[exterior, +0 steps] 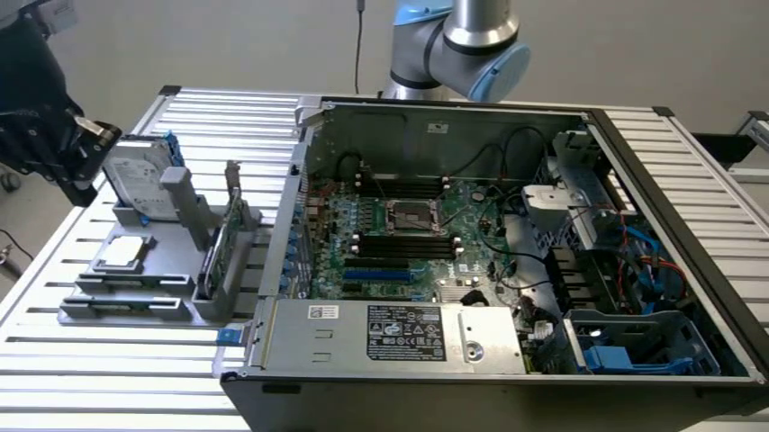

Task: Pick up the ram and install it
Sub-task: 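Reach for the ram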

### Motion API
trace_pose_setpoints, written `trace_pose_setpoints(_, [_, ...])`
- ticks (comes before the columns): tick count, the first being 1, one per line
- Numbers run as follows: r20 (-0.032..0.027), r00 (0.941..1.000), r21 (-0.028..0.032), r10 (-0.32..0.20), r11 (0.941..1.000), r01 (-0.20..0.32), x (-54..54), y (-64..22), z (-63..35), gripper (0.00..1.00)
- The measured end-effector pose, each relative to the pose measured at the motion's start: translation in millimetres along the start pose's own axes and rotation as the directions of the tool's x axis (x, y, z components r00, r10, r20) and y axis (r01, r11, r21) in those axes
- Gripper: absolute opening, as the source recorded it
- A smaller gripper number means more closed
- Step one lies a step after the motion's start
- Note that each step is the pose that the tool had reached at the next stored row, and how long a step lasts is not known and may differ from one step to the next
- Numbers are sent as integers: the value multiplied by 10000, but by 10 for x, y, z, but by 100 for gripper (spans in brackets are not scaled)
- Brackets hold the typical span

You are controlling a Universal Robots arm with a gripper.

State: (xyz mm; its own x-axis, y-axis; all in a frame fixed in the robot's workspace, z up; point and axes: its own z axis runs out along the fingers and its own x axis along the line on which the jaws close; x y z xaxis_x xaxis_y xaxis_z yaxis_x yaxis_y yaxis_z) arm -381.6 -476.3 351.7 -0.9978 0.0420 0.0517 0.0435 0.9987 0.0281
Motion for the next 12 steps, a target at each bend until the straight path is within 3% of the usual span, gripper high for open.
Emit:
trace_pose_setpoints(7, [-57, 9997, 14, -252, 9997, 252, 4, -62, 71, 11])
trace_pose_setpoints(12, [-62, 9987, 22, -499, 9987, 500, 47, -77, 145, 11])
